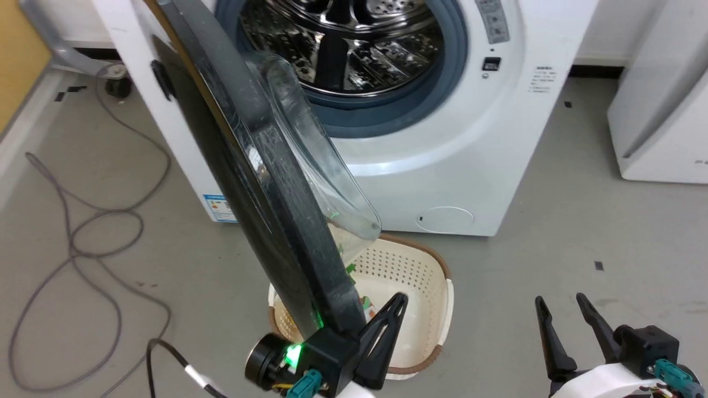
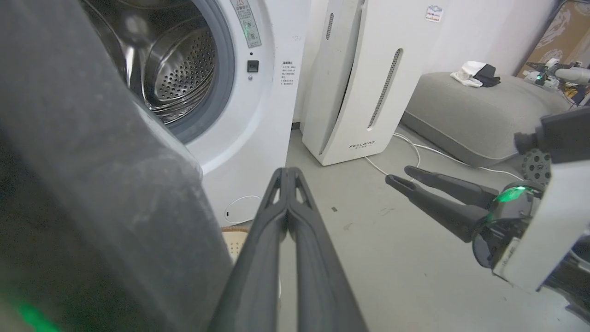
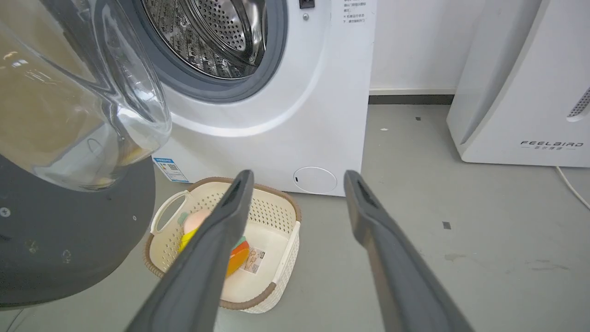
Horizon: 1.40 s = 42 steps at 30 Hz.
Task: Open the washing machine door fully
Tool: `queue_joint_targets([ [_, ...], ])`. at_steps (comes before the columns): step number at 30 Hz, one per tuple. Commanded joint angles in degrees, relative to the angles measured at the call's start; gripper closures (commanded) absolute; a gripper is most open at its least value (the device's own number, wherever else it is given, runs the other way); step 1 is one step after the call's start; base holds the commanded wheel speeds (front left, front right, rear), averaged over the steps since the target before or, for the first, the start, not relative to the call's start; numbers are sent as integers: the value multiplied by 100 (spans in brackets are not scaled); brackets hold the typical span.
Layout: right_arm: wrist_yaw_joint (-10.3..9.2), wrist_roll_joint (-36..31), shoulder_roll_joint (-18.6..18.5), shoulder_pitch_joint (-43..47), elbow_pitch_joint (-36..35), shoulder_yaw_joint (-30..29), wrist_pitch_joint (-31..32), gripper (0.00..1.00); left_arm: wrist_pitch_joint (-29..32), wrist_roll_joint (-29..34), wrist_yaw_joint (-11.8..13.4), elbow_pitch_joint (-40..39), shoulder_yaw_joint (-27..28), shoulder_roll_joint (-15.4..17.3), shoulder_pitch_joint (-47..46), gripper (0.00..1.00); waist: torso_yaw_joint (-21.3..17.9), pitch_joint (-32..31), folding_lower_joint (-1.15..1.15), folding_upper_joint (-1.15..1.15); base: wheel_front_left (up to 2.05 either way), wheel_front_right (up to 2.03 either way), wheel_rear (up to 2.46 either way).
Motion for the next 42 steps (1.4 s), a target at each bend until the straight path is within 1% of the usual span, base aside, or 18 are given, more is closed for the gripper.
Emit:
queue_joint_targets([
  [1,3,-10,24,28,30,13,26,0,49,31,61,-13,35,122,120,100,87,-45,0,0,0,0,0],
  [5,3,-23,24,55,65,-7,59,0,59,47,122,-137,10,199,258,100,287,-106,0,0,0,0,0],
  [9,3,-33,24,74,59,-39,101,0,53,28,182,-213,9,209,345,100,576,-123,0,0,0,0,0],
  [13,3,-38,24,89,39,-72,159,0,-8,31,212,-263,-17,163,365,100,944,-119,0,0,0,0,0],
  [20,3,-101,24,94,-4,-147,256,0,-136,-38,192,-210,-26,62,331,100,1690,-62,0,0,0,0,0],
  [28,3,-182,24,62,-82,-176,383,0,-305,-74,257,-173,55,-11,294,100,2323,40,0,0,0,0,0],
  [34,3,-279,24,38,-188,-219,464,0,-499,-165,370,-126,302,-11,288,100,2630,156,0,0,0,0,0],
  [37,3,-314,24,-34,-271,-158,468,0,-649,-245,463,-59,570,64,297,100,2658,222,0,0,0,0,0],
  [42,3,-354,24,-102,-337,-133,476,0,-815,-444,496,54,937,167,290,100,2674,289,0,0,0,0,0],
])
